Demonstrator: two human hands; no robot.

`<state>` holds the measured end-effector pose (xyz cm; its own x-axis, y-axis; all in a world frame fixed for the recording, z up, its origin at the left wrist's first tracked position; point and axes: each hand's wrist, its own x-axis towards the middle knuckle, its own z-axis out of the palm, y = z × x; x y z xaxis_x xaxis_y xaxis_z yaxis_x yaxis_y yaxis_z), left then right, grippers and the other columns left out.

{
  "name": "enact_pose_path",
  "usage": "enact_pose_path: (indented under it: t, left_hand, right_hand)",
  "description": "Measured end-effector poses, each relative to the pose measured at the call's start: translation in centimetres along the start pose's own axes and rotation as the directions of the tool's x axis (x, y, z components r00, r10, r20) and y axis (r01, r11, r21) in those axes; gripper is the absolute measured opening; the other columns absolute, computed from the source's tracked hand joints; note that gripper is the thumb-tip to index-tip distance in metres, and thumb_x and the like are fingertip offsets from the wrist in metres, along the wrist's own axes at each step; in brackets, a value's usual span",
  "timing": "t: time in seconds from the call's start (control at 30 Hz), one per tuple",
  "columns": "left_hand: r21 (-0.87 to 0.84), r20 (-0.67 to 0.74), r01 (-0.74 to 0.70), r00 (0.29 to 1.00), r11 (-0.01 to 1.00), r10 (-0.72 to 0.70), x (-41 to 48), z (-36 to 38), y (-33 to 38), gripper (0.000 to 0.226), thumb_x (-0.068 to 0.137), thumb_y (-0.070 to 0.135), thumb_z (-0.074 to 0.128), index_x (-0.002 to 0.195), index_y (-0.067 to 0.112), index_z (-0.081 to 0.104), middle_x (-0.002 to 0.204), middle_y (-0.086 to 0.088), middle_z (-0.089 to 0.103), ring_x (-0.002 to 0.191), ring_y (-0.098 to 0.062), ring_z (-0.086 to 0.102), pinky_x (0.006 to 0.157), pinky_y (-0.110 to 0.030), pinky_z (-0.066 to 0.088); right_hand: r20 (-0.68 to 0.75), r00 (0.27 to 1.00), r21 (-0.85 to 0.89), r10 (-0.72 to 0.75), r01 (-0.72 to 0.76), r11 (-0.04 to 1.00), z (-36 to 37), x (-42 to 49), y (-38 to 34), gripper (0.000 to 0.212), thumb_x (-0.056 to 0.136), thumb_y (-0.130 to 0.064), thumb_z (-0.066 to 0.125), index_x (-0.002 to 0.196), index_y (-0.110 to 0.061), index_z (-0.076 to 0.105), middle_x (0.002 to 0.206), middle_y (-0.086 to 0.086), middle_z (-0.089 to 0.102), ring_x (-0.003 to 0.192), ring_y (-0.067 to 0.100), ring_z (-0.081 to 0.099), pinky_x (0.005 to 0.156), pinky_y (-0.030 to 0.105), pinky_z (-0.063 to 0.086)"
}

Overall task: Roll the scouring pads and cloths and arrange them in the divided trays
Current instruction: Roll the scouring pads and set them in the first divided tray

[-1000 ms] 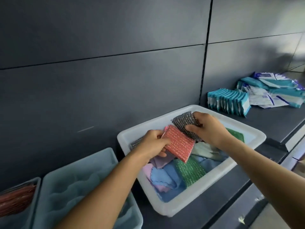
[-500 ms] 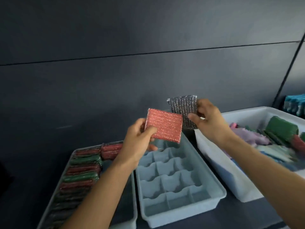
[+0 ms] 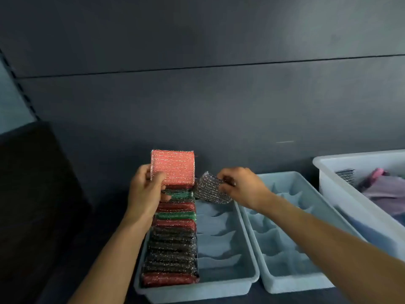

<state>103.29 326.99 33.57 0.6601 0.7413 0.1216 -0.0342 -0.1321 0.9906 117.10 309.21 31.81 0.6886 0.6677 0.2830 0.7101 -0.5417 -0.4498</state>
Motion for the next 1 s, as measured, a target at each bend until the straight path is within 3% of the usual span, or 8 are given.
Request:
enact_pose_path:
  t: [0.17,0.33,0.43,0.53,0.6,0.7,0.87,1.0]
  left_hand:
    - [-0.004,0.005,0.013,1.0,1.0,-0.013,0.4,-1.9,-1.1,0.01,0.097,0.014,0.054,0.107,0.016,0.057,0.088,-0.002,0.053,0.073,-0.014,0.054,0.06,-0.028,0.055]
    - [-0.006,0.081,0.041,0.996,0.999,-0.04,0.3,-2.0,-1.6,0.009,0.097,0.017,0.056,0.105,0.018,0.06,0.086,-0.002,0.057,0.058,-0.004,0.058,0.075,-0.042,0.056]
    - [-0.003,0.113,0.056,0.992,0.998,-0.055,0.1,-2.1,-1.8,0.01,0.097,0.017,0.055,0.107,0.017,0.06,0.088,-0.001,0.058,0.067,-0.009,0.057,0.077,-0.041,0.056]
    - [0.025,0.148,0.04,0.988,0.999,-0.044,0.0,-2.3,-1.9,0.012,0.098,0.016,0.055,0.108,0.018,0.059,0.091,-0.002,0.059,0.075,-0.012,0.058,0.075,-0.037,0.056]
    - [0.052,0.183,0.016,0.983,0.999,-0.025,0.1,-2.4,-2.0,0.013,0.097,0.016,0.055,0.109,0.019,0.059,0.095,-0.003,0.06,0.08,-0.013,0.059,0.072,-0.032,0.056]
    - [0.092,0.294,-0.048,0.956,0.995,0.018,0.1,-1.4,-1.8,0.015,0.097,0.015,0.057,0.11,0.021,0.06,0.101,-0.001,0.065,0.085,-0.014,0.063,0.07,-0.025,0.055]
    - [0.118,0.402,-0.16,0.91,0.98,0.1,-0.1,1.4,-2.0,0.022,0.095,0.016,0.061,0.114,0.026,0.059,0.105,0.005,0.069,0.087,-0.002,0.067,0.068,-0.016,0.053]
    - [0.504,0.505,-0.364,0.86,0.784,0.075,0.4,1.0,-3.7,0.057,0.094,0.027,0.061,0.145,0.029,0.036,0.137,0.013,0.05,0.127,-0.008,0.047,0.104,-0.029,0.04]
  right_hand:
    - [0.172,0.983,-0.394,-0.062,0.126,0.911,2.3,1.0,-1.3,0.019,0.085,-0.017,0.052,0.101,-0.02,0.063,0.106,0.008,0.066,0.099,0.033,0.062,0.077,0.035,0.048]
    - [0.215,0.975,-0.489,-0.058,0.159,0.858,4.2,2.1,-1.5,0.024,0.083,-0.012,0.056,0.103,-0.018,0.067,0.109,0.006,0.065,0.103,0.028,0.061,0.081,0.036,0.051]
    - [0.23,0.971,-0.501,-0.057,0.169,0.849,5.1,2.2,-0.9,0.027,0.086,-0.016,0.059,0.112,-0.02,0.066,0.118,0.005,0.06,0.109,0.025,0.057,0.088,0.037,0.05]
    - [0.151,0.988,-0.344,-0.017,0.068,0.936,4.7,2.3,-0.1,0.035,0.088,-0.031,0.064,0.121,-0.021,0.06,0.119,0.005,0.055,0.11,0.025,0.055,0.089,0.034,0.046]
    - [-0.078,0.996,-0.031,0.041,-0.044,0.999,3.3,2.3,-0.1,0.04,0.088,-0.039,0.065,0.123,-0.019,0.06,0.117,0.005,0.057,0.103,0.022,0.059,0.088,0.031,0.047]
    - [-0.209,0.978,0.372,0.019,0.061,0.926,0.2,2.2,-1.8,0.043,0.093,-0.045,0.053,0.129,-0.022,0.057,0.118,-0.003,0.058,0.107,0.007,0.057,0.091,0.018,0.043]
    - [-0.012,0.993,0.195,-0.114,0.114,0.974,-1.6,1.8,-2.7,0.016,0.091,-0.024,0.063,0.107,-0.021,0.067,0.093,-0.007,0.069,0.083,0.008,0.063,0.078,0.024,0.05]
    - [-0.016,1.0,0.075,-0.003,0.004,0.997,-0.8,0.4,-0.5,0.014,0.085,-0.021,0.07,0.098,-0.021,0.067,0.081,-0.009,0.062,0.077,0.013,0.056,0.078,0.028,0.047]
